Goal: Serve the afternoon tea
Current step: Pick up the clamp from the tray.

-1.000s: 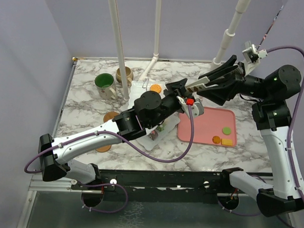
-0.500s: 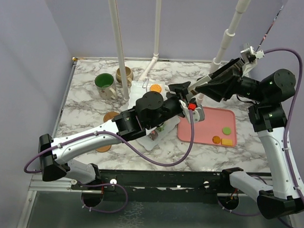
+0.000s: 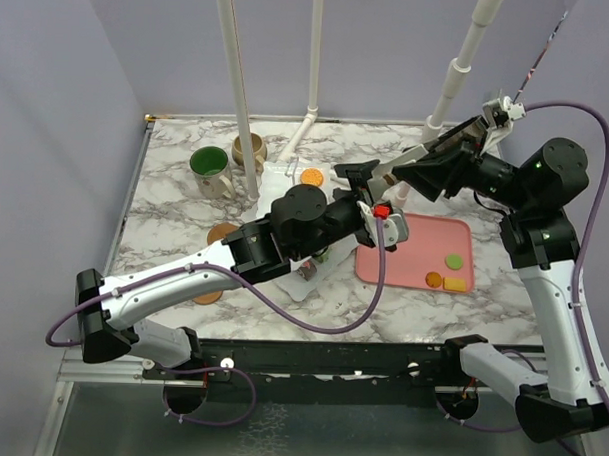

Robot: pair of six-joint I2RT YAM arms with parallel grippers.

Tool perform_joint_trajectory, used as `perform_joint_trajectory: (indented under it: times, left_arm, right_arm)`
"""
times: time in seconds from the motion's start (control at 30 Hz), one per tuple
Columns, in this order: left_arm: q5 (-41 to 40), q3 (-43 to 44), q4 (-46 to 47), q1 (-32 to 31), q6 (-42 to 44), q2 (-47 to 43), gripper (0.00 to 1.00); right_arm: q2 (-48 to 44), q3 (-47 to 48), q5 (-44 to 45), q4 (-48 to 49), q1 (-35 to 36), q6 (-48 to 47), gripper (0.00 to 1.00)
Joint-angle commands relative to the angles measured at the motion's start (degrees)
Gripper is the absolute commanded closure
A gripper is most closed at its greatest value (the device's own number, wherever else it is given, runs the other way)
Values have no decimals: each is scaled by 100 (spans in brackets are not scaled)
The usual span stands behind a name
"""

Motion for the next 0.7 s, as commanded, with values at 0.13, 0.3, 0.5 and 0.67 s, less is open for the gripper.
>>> perform_joint_trajectory:
  times: [0.13, 0.3, 0.5, 0.67]
  left_arm:
    - [57, -212, 87, -21, -771, -643, 1]
    - [61, -263, -127, 47, -1143, -752, 1]
    - [1073, -589, -881, 92, -869, -729, 1]
    - [1792, -633, -1390, 93, -443, -335, 3]
  right_arm:
    - [-470, -386, 2087, -1107, 0, -832, 42]
    - [-726, -940, 3395, -1342, 0, -1052, 40]
    - [-945, -1771, 5275, -1406, 0, -1187, 37]
    - [-1358, -2760, 6602, -983, 0, -1096, 37]
